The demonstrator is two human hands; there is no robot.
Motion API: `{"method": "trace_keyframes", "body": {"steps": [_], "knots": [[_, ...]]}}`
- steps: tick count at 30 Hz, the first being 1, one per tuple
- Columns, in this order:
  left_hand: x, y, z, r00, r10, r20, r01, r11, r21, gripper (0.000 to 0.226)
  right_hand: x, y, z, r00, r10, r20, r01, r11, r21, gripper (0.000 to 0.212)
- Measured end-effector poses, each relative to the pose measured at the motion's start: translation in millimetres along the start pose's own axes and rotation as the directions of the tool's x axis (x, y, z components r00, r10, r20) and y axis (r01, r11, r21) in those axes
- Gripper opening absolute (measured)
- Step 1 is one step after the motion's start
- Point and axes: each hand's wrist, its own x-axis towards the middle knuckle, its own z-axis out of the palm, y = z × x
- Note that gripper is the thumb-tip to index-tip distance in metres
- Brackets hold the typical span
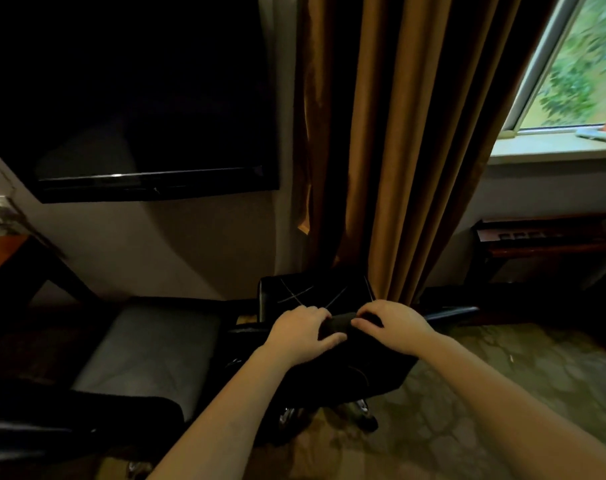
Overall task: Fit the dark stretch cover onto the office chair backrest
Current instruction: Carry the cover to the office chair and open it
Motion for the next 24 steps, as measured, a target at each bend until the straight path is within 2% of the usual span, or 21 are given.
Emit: {"method": "trace_keyframes", "body": {"steps": [5,11,16,20,24], "knots": [[-3,-3,3,0.996,-0.083,-0.024,0.081,0.993,-0.081,0.063,-10,10,-5,1.0,0.015,0.008,-0.015,0.999,0.037,0.05],[-6,5,5,0.985,-0.156,-0.074,0.149,0.984,-0.094,0.059,-14,10,-3,0.999,0.049,-0.016,-0.049,0.997,0.056,0.051],[-7,11,3,0.982,-0.189,-0.018,0.185,0.975,-0.125,0.059,-20,12,-3,0.998,0.054,0.013,-0.055,0.996,0.073,0.059],[-10,17,4,0.972,-0.236,-0.011,0.233,0.965,-0.121,0.057,-21,14,2,0.999,0.031,-0.025,-0.03,0.999,0.036,0.062],[-15,24,7,0.96,-0.27,-0.073,0.267,0.962,-0.047,0.06,-20,13,6,0.997,0.014,-0.079,-0.014,1.0,-0.007,0.056]]}}
